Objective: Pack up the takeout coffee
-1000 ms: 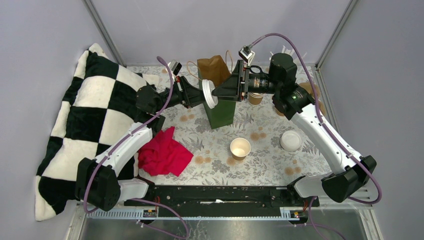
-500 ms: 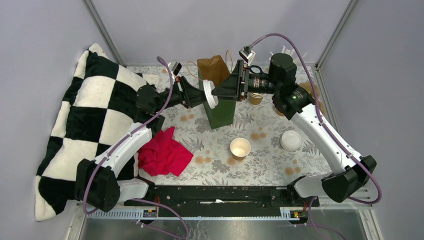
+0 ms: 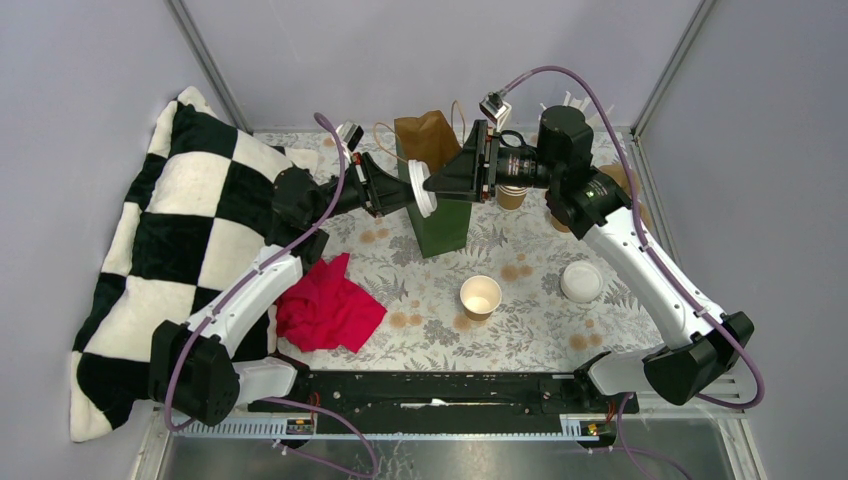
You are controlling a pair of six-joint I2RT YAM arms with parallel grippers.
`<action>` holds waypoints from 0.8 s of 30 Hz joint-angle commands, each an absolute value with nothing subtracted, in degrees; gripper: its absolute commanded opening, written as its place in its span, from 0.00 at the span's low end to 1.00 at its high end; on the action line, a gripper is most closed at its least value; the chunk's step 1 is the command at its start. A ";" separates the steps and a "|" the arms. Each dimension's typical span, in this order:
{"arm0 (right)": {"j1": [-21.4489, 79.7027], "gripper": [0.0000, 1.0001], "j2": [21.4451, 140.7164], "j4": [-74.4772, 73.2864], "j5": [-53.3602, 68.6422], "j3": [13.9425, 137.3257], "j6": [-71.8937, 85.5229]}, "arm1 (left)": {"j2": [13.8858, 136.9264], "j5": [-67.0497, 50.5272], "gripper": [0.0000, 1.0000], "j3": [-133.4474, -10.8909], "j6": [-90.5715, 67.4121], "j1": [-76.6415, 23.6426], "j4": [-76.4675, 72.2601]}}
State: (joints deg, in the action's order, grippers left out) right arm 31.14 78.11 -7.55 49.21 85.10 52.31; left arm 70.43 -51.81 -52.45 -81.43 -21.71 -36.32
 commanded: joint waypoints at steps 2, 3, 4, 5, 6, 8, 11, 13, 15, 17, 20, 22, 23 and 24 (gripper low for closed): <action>31.42 0.89 77.08 -7.23 48.98 87.95 50.91 | 68.47 -51.37 0.00 -55.32 -79.26 -21.60 -35.95; 31.38 0.89 77.08 -7.23 48.91 88.02 50.81 | 68.47 -51.33 0.00 -55.43 -79.13 -21.60 -35.68; 31.42 0.89 77.08 -7.42 48.87 88.06 50.76 | 68.44 -51.33 0.00 -55.50 -79.08 -21.61 -35.42; 31.43 0.89 77.08 -7.62 48.75 88.12 50.63 | 68.45 -51.26 0.00 -55.54 -79.04 -21.62 -35.35; 31.46 0.89 77.08 -7.79 48.71 88.16 50.47 | 68.44 -51.24 0.00 -55.62 -79.02 -21.61 -35.17; 31.40 0.89 77.23 -8.06 48.77 88.45 50.32 | 68.45 -51.15 0.00 -55.80 -78.70 -21.62 -34.62; 31.44 0.88 77.39 -8.29 48.71 88.75 50.13 | 68.45 -51.11 0.00 -55.98 -78.33 -21.54 -33.79; 31.44 0.87 77.35 -8.49 48.69 88.85 50.01 | 68.36 -51.07 0.00 -55.99 -78.31 -21.62 -33.82; 31.39 0.85 77.43 -8.47 48.77 88.86 50.09 | 68.30 -51.05 0.00 -56.06 -78.31 -21.61 -33.75; 31.39 0.84 77.56 -8.52 48.86 89.01 50.09 | 68.29 -51.05 0.00 -56.19 -78.16 -21.62 -33.33; 31.42 0.88 77.69 -9.13 48.65 89.33 49.60 | 68.12 -50.87 0.00 -56.39 -77.81 -21.60 -32.66; 31.38 0.92 77.66 -9.89 48.23 89.57 48.79 | 68.07 -50.84 0.00 -56.44 -77.61 -21.62 -32.44; 31.41 0.92 77.66 -10.39 48.03 89.75 48.48 | 68.07 -50.81 0.00 -56.43 -77.61 -21.55 -32.31; 31.41 0.92 77.69 -10.86 47.84 90.00 48.15 | 68.03 -50.76 0.00 -56.47 -77.49 -21.61 -32.14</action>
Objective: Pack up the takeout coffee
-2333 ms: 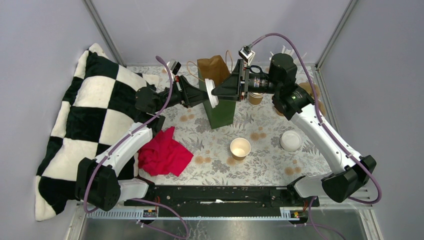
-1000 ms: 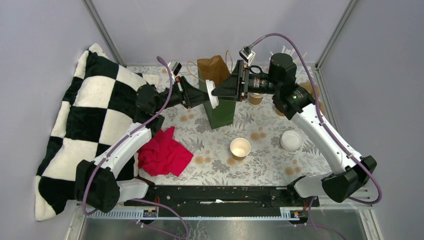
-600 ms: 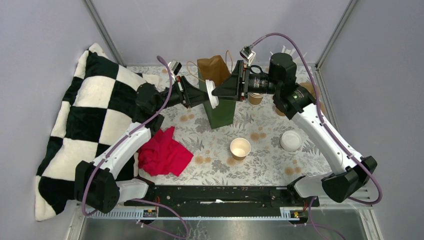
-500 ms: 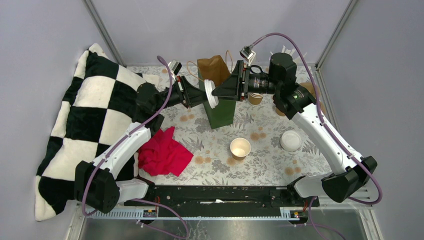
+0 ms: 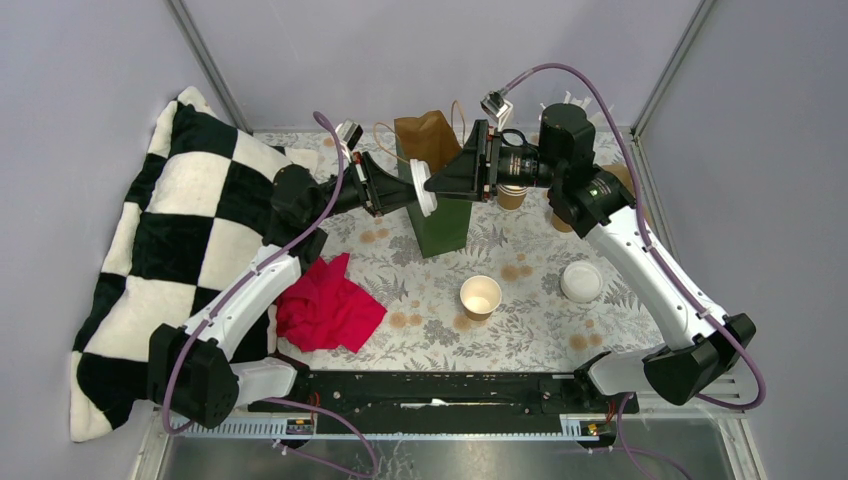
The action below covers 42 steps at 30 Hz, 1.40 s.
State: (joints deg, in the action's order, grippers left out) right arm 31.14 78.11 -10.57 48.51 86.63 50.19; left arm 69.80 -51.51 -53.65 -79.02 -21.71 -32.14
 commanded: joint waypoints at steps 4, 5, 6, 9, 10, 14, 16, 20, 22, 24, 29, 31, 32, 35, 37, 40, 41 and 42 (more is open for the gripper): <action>31.45 0.92 77.76 -11.33 47.65 90.16 47.86 | 67.85 -50.47 0.00 -56.68 -76.71 -21.62 -30.80; 31.42 0.92 77.78 -11.40 47.64 90.25 47.77 | 67.85 -50.45 0.00 -56.76 -76.60 -21.62 -30.58; 31.38 0.92 77.86 -11.57 47.59 90.38 47.72 | 67.85 -50.38 0.00 -56.84 -76.49 -21.56 -30.32; 31.45 0.91 78.04 -12.55 47.26 90.94 46.95 | 67.79 -50.08 0.00 -57.24 -75.93 -21.61 -28.98; 31.40 0.92 78.07 -12.83 47.11 90.92 46.64 | 67.84 -49.97 0.00 -57.42 -75.79 -21.57 -28.62; 31.39 0.93 78.05 -13.23 46.85 90.79 46.25 | 67.85 -49.92 0.00 -57.83 -75.20 -21.62 -27.52; 31.46 0.92 78.06 -13.15 46.93 90.79 46.30 | 67.85 -49.88 0.00 -57.75 -75.23 -21.62 -27.51; 31.45 0.88 78.13 -12.24 47.43 90.30 46.83 | 67.93 -49.81 0.00 -57.61 -75.46 -21.62 -27.95; 31.40 0.85 78.07 -11.51 47.65 89.95 47.36 | 67.94 -49.88 0.00 -57.57 -75.50 -21.62 -28.03; 31.41 0.84 78.05 -11.17 47.72 89.78 47.61 | 67.87 -49.85 0.00 -57.48 -75.50 -21.62 -27.96; 31.41 0.82 78.05 -10.15 48.07 89.31 48.25 | 67.85 -49.81 0.00 -57.33 -75.50 -21.57 -27.77; 31.43 0.81 78.09 -10.10 48.10 89.22 48.45 | 67.85 -49.82 0.00 -57.33 -75.50 -21.62 -27.71; 31.43 0.81 78.05 -10.03 48.08 89.17 48.45 | 67.81 -49.76 0.00 -57.32 -75.50 -21.57 -27.69; 31.45 0.78 78.05 -10.02 48.03 89.06 48.66 | 67.75 -49.75 0.00 -57.30 -75.50 -21.59 -27.55; 31.41 0.77 78.05 -10.05 47.99 89.03 48.69 | 67.64 -49.62 0.00 -57.30 -75.30 -21.57 -27.24; 31.42 0.75 78.05 -10.06 47.92 88.85 48.77 | 67.55 -49.48 0.00 -57.39 -75.06 -21.62 -26.81; 31.40 0.75 78.05 -10.02 47.84 88.86 48.74 | 67.58 -49.46 0.00 -57.46 -75.06 -21.58 -26.76; 31.40 0.75 78.05 -10.06 47.82 88.78 48.77 | 67.58 -49.44 0.00 -57.48 -75.06 -21.62 -26.72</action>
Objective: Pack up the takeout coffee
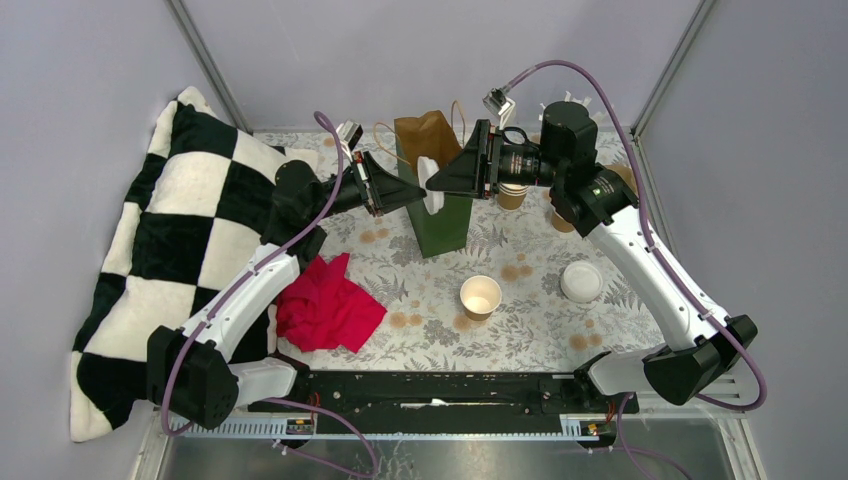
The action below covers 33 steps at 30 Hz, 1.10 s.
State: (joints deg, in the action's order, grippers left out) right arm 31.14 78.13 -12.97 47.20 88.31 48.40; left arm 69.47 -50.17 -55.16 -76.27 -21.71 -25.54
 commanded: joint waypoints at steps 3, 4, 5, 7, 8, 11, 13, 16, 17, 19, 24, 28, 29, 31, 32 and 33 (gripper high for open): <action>31.45 0.78 78.05 -10.95 47.34 89.06 48.14 | 67.30 -49.27 0.00 -57.57 -75.06 -21.62 -26.57; 31.42 0.81 78.00 -12.07 46.89 89.47 47.64 | 67.10 -49.03 0.00 -57.57 -75.06 -21.58 -26.53; 31.38 0.85 77.90 -12.75 46.44 89.74 46.79 | 67.00 -48.89 0.00 -57.57 -75.06 -21.62 -26.61; 31.38 0.91 77.58 -16.38 45.97 91.23 43.89 | 66.59 -48.51 0.00 -57.57 -74.79 -21.62 -26.27; 31.38 0.94 77.34 -18.43 45.17 92.19 41.95 | 66.35 -48.32 0.00 -57.57 -74.53 -21.62 -26.12; 31.30 1.00 76.11 -21.77 44.46 93.87 38.18 | 66.37 -48.43 0.00 -57.25 -75.13 -21.62 -27.88; 31.17 1.00 75.12 -22.96 44.03 94.73 37.42 | 66.40 -48.18 0.00 -57.51 -75.07 -21.54 -27.99; 31.14 1.00 74.06 -27.75 39.91 95.99 34.25 | 65.39 -45.51 0.00 -61.25 -69.31 -21.51 -19.56; 31.14 1.00 73.82 -30.15 37.76 96.54 32.37 | 65.29 -44.04 0.00 -62.88 -65.07 -21.53 -13.49; 31.12 1.00 73.85 -35.19 33.86 97.75 28.19 | 65.34 -38.47 0.00 -69.91 -56.03 -21.66 2.60; 31.18 1.00 74.17 -45.99 24.53 99.98 17.26 | 65.97 -22.41 0.00 -82.98 -41.67 -24.21 28.57; 31.39 1.00 71.86 -46.05 21.75 95.88 10.26 | 68.36 -8.11 0.00 -89.63 -37.00 -30.74 42.87; 31.46 0.99 71.57 -45.90 21.55 95.21 9.38 | 68.51 -4.82 0.00 -90.22 -36.12 -33.06 44.25; 31.59 0.98 71.33 -44.96 21.67 94.32 9.25 | 68.22 1.74 0.00 -90.09 -34.90 -37.47 45.17; 31.63 0.98 71.16 -43.72 22.15 93.78 9.99 | 68.13 3.16 0.00 -89.69 -34.42 -38.65 45.13; 31.56 0.98 71.22 -42.37 22.62 93.48 11.49 | 68.04 4.03 0.00 -89.18 -33.91 -39.39 44.86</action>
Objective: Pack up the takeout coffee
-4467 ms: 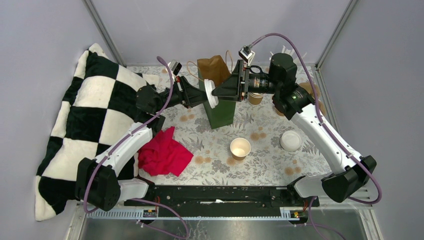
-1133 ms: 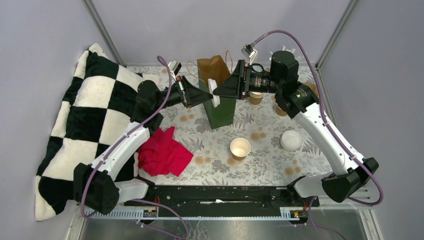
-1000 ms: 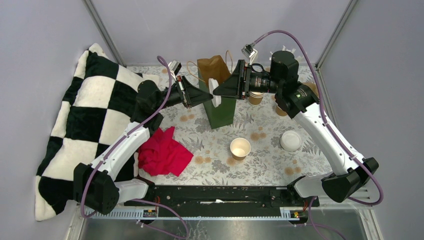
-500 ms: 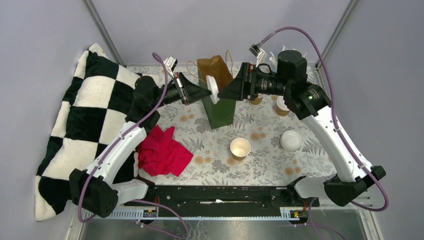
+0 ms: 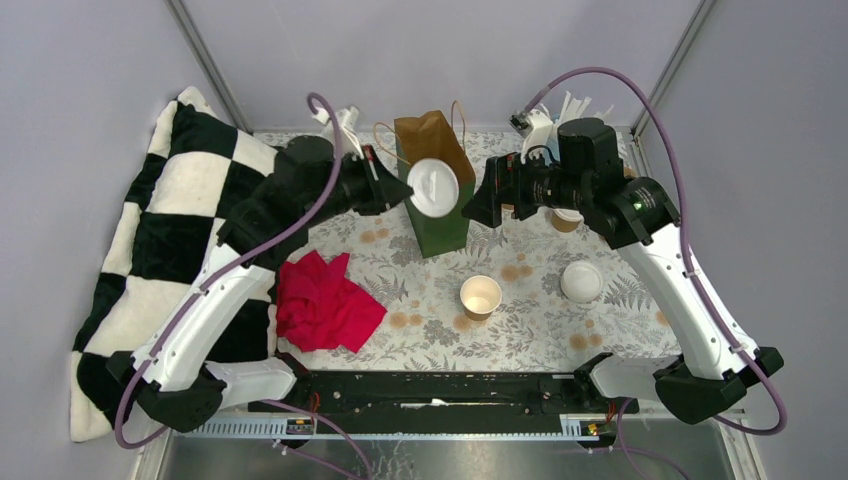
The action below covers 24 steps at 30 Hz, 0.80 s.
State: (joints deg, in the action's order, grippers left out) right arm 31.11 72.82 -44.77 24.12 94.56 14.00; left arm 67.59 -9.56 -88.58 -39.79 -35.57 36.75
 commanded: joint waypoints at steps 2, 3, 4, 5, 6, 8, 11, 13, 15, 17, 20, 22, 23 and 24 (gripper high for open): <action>31.61 0.91 72.25 -40.21 24.92 93.62 16.19 | 67.33 5.11 0.00 -87.53 -32.84 -40.30 43.56; 31.64 0.87 73.04 -39.18 27.35 93.87 18.12 | 66.57 5.44 0.00 -85.96 -32.33 -40.82 41.69; 31.59 0.84 73.80 -37.94 29.57 93.94 20.05 | 65.48 5.85 0.00 -84.29 -32.07 -41.08 39.53; 31.62 0.82 74.47 -36.76 31.21 93.98 21.85 | 64.46 6.52 0.00 -82.38 -32.00 -41.20 37.21; 31.57 0.81 74.86 -35.69 31.96 93.91 23.52 | 63.49 6.79 0.00 -80.71 -31.65 -41.21 34.70; 31.62 0.81 75.12 -34.15 32.37 93.58 25.21 | 61.98 7.47 0.00 -78.21 -30.02 -41.35 30.38; 31.64 0.80 74.84 -33.15 32.33 93.26 26.12 | 60.04 8.32 0.00 -75.01 -26.82 -41.46 24.37; 31.62 0.81 74.50 -33.83 31.55 93.04 26.23 | 58.62 7.67 0.00 -72.37 -23.43 -41.57 19.32; 31.64 0.81 74.01 -35.26 30.05 92.43 25.72 | 57.33 6.85 0.00 -69.38 -19.77 -41.73 13.94; 31.57 0.81 73.60 -36.81 28.70 92.03 24.34 | 56.96 5.88 0.00 -68.60 -16.72 -41.95 11.12; 31.59 0.79 73.71 -38.78 28.90 92.96 22.62 | 57.82 5.03 0.00 -69.46 -13.11 -43.22 10.46; 31.67 0.77 74.09 -38.22 31.16 93.44 22.63 | 58.84 4.97 0.00 -70.27 -11.61 -44.43 10.74; 31.96 0.75 74.31 -37.58 32.02 93.55 22.68 | 59.64 5.25 0.00 -71.04 -11.38 -44.95 11.43; 32.30 0.74 74.47 -36.91 31.68 93.55 22.61 | 60.46 5.26 0.00 -71.91 -11.34 -45.33 12.72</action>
State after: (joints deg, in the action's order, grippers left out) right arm 31.18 75.16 -38.33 29.76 92.38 23.83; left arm 58.43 5.82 -68.90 -16.16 -43.66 16.01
